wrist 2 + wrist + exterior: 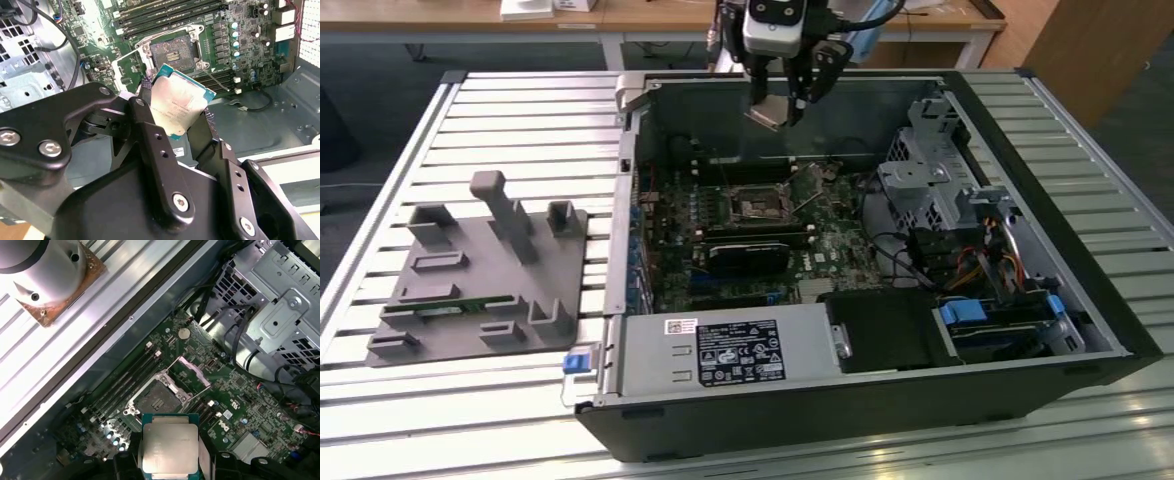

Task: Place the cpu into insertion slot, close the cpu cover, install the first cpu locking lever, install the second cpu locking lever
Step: 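Place the cpu into insertion slot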

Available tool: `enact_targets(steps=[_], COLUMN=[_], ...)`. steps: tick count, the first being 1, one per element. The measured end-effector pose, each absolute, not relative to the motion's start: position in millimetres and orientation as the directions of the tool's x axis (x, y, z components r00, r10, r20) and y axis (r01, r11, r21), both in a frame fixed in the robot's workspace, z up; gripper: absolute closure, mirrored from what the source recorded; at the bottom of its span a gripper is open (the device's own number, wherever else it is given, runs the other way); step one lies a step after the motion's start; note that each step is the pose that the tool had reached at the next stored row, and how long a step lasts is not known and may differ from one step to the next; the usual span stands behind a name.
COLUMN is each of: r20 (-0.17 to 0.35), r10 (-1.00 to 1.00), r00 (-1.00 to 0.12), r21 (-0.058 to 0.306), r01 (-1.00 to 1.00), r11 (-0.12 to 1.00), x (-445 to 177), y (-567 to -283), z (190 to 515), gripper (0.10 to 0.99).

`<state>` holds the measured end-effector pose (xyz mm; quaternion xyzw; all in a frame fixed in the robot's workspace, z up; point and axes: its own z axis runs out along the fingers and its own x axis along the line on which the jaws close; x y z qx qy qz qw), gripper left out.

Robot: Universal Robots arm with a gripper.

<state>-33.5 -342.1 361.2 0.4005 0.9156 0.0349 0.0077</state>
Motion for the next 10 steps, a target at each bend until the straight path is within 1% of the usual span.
enact_targets(steps=[10], r20=[0.013], r10=[0.785], r00=[-0.620], r21=[0.070], r01=[0.783], r11=[0.618], x=[-33.5], y=[-342.1], z=[360.9], gripper=[0.553])
